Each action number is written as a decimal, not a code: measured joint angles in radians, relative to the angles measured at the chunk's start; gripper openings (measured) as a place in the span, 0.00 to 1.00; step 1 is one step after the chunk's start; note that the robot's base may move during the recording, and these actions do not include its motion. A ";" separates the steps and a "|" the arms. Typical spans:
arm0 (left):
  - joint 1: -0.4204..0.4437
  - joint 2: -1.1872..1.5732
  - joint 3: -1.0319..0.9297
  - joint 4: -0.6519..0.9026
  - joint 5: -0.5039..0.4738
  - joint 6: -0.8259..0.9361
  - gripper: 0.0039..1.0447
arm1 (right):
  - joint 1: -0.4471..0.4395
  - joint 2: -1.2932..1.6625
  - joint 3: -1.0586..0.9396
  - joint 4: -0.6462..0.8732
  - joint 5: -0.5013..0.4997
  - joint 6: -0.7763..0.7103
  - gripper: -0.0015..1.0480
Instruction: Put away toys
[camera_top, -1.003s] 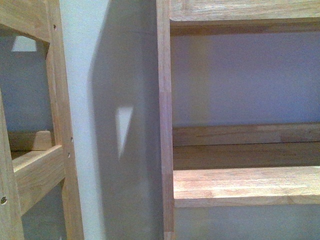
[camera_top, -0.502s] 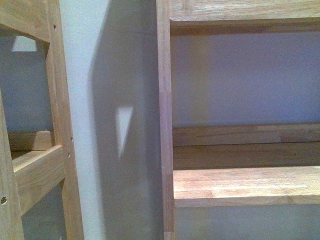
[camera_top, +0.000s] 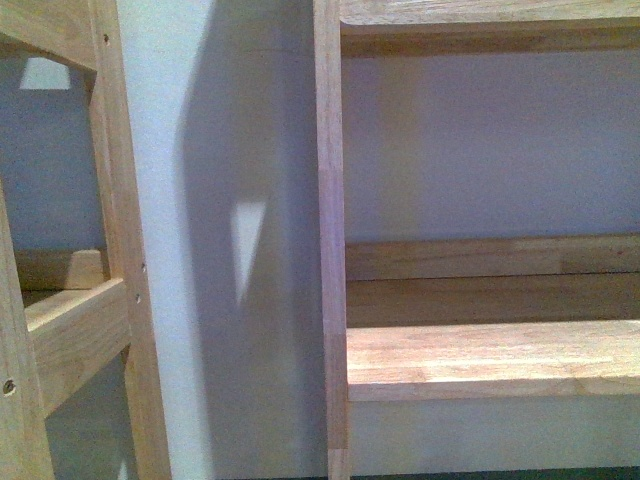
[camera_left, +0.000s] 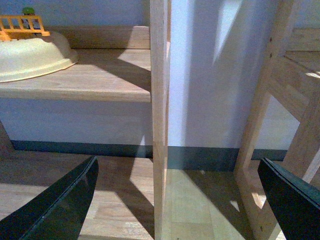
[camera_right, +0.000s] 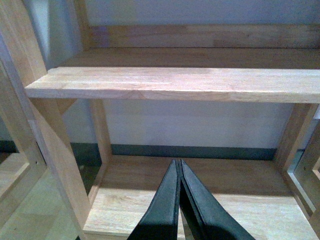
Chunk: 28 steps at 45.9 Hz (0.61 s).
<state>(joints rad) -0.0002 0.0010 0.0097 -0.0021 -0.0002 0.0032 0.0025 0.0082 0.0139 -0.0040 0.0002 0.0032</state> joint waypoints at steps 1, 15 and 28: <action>0.000 0.000 0.000 0.000 0.000 0.000 0.94 | 0.000 0.000 0.000 0.000 0.000 0.000 0.03; 0.000 0.000 0.000 0.000 0.000 0.000 0.94 | 0.000 -0.001 0.000 0.000 -0.001 0.000 0.03; 0.000 0.000 0.000 0.000 0.000 0.000 0.94 | 0.000 -0.001 0.000 0.000 -0.001 0.000 0.03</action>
<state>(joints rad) -0.0002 0.0010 0.0097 -0.0021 -0.0002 0.0032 0.0025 0.0071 0.0135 -0.0036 -0.0006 0.0032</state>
